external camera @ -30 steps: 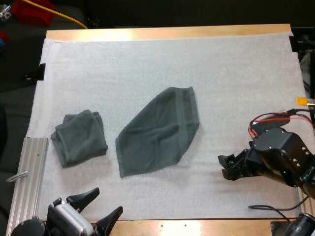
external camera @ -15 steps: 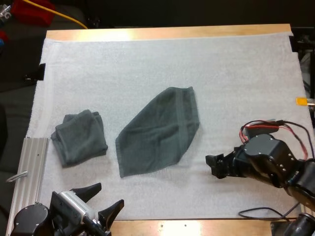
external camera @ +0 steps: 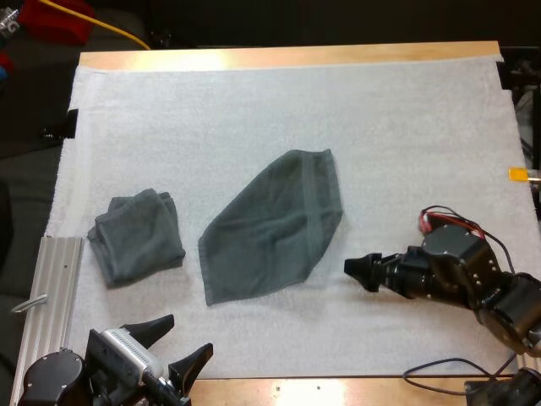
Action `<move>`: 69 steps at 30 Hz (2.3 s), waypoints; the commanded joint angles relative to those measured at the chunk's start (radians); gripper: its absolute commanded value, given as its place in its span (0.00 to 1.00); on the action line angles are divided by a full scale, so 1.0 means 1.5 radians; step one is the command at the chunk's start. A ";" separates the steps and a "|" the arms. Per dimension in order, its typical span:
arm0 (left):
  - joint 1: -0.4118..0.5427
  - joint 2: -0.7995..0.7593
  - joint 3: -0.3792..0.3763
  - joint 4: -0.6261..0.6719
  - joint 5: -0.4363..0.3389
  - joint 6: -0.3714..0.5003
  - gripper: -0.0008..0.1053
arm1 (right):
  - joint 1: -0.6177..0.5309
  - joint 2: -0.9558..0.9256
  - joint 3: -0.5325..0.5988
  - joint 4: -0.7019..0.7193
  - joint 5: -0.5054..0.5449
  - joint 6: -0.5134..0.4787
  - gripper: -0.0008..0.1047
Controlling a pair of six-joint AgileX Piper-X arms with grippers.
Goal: Pick towel from pile, fold and stack
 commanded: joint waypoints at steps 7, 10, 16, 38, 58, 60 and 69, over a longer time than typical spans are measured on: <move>-0.002 0.002 -0.004 -0.004 0.005 -0.006 0.67 | -0.079 -0.004 0.076 -0.081 -0.115 0.054 0.76; -0.002 0.002 -0.004 -0.004 0.005 -0.006 0.67 | -0.085 -0.004 0.114 -0.136 -0.133 0.087 0.76; -0.002 0.002 -0.004 -0.004 0.005 -0.006 0.67 | -0.084 0.019 0.178 -0.262 -0.194 0.157 0.76; -0.002 0.002 -0.004 -0.004 0.005 -0.006 0.67 | -0.084 0.245 0.185 -0.504 -0.221 0.221 0.76; -0.002 0.002 -0.004 -0.004 0.005 -0.006 0.67 | -0.084 0.418 0.146 -0.640 -0.213 0.268 0.76; -0.002 0.002 -0.004 -0.004 0.005 -0.006 0.67 | -0.084 0.441 0.128 -0.640 -0.213 0.268 0.76; -0.002 0.002 -0.004 -0.004 0.005 -0.006 0.67 | -0.084 0.502 0.108 -0.645 -0.209 0.283 0.76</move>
